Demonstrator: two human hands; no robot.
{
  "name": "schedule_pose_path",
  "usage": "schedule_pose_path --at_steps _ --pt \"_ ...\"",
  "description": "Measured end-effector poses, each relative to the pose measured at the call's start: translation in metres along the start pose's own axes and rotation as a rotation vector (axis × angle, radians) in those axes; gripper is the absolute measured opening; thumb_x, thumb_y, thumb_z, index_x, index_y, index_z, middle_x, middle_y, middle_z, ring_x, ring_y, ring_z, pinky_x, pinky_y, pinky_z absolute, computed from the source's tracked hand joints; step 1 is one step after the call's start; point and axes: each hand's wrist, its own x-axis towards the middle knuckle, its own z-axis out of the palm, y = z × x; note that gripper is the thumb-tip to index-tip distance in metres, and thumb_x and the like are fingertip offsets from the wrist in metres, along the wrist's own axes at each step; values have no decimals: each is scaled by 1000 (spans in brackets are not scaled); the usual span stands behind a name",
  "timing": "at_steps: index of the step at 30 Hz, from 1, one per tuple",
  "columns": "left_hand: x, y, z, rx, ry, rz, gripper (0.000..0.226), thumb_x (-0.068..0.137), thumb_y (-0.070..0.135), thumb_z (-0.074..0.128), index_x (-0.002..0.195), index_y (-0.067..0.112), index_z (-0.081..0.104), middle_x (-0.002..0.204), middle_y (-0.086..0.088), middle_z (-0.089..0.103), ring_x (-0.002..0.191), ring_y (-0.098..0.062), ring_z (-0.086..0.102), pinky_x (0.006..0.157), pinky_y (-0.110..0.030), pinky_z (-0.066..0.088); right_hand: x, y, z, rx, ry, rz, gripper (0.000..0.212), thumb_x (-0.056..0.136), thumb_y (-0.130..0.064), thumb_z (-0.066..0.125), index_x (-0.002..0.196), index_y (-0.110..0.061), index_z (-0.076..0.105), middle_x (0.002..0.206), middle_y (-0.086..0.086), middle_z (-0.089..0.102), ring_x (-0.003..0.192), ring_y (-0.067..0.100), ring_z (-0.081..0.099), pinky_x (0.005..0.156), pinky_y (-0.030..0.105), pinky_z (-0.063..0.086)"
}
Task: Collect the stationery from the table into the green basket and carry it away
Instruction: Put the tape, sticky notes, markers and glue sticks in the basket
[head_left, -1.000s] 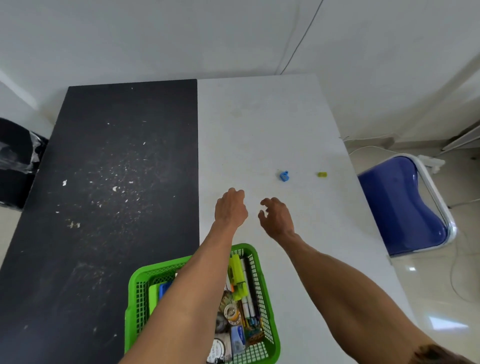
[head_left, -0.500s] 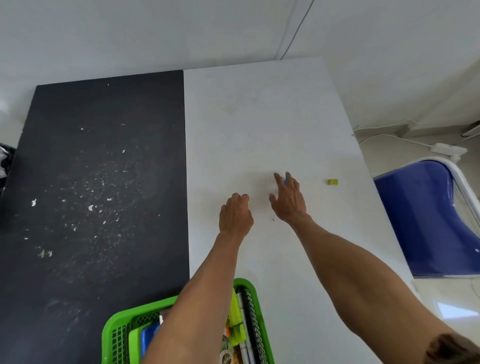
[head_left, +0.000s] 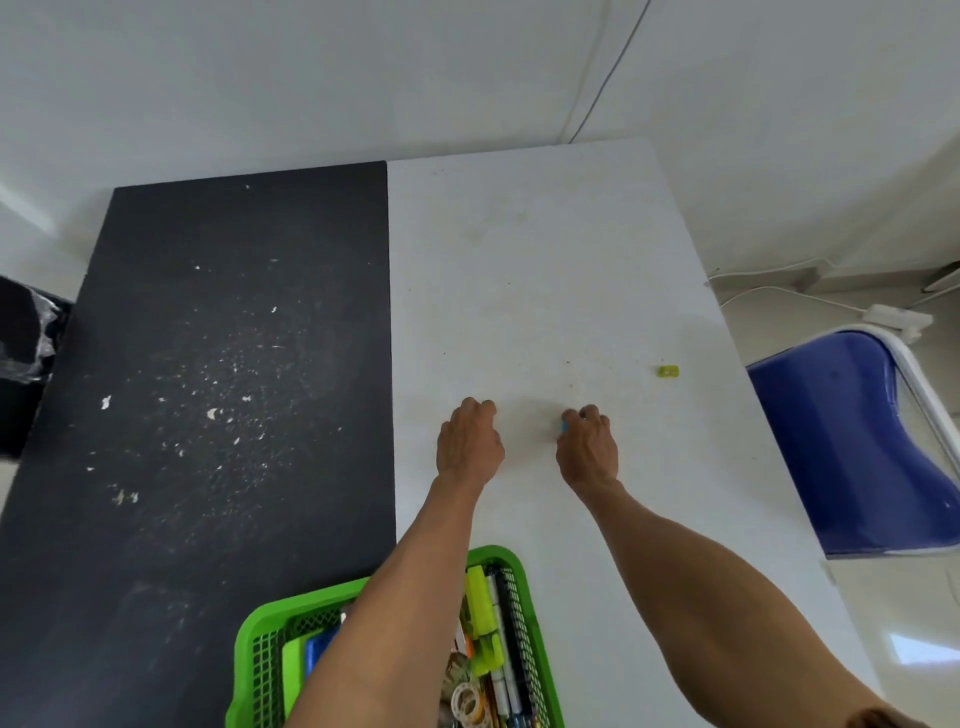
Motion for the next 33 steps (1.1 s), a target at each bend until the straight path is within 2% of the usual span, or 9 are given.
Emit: schedule_pose_path --at_steps 3,6,12,15,18,21,24,28,33 --pt "-20 -8 -17 -3 18 -28 33 95 9 45 127 11 52 125 -8 51 107 -26 55 89 -36 46 -33 -1 -1 49 -32 17 30 91 -2 45 117 -6 60 114 13 51 104 31 51 77 35 48" --pt "-49 -23 -40 -18 36 -63 33 95 10 45 127 11 53 125 -9 51 108 -27 55 89 -39 48 -67 -16 -11 106 7 2 31 91 -9 50 121 -8 60 117 13 52 107 30 53 78 34 47" --pt "-117 -68 -68 -30 77 -144 32 93 9 49 124 9 58 122 -11 54 109 -30 56 90 -38 49 -140 -75 -27 244 84 -187 29 86 -14 60 114 -9 63 116 11 55 99 30 58 75 34 50" --pt "-147 -87 -72 -24 107 -171 27 92 9 50 115 10 63 117 -11 56 106 -31 58 88 -38 48 -178 -99 -16 297 20 -331 29 81 -17 66 109 -9 66 108 10 57 88 30 62 73 34 52" --pt "-171 -104 -72 -25 128 -205 27 92 11 52 117 11 63 120 -10 56 108 -30 58 90 -39 49 -218 -116 3 249 -118 -475 27 79 -21 69 104 -9 67 100 9 59 82 27 62 72 34 52" --pt "-189 -117 -71 -33 131 -230 28 92 12 53 118 12 63 121 -10 56 109 -30 59 90 -39 50 -253 -123 23 208 -209 -549 29 74 -21 72 101 -8 67 96 9 59 80 29 61 67 28 45" --pt "-200 -124 -69 -39 131 -230 28 93 12 53 119 11 63 121 -10 56 108 -30 59 89 -39 49 -275 -119 40 151 -284 -596 30 75 -22 72 102 -10 66 100 7 58 84 25 60 67 24 42" --pt "-211 -131 -66 -66 143 -233 28 93 10 53 118 10 63 119 -9 57 103 -29 60 87 -39 51 -292 -112 53 100 -383 -519 29 77 -29 75 99 -13 64 102 6 57 83 16 51 70 27 46" --pt "-220 -138 -61 -68 150 -228 24 92 6 52 113 8 64 114 -9 58 98 -27 61 82 -37 51 -302 -115 58 132 -399 -422 26 75 -29 79 90 -14 63 99 6 62 82 15 52 65 22 39"
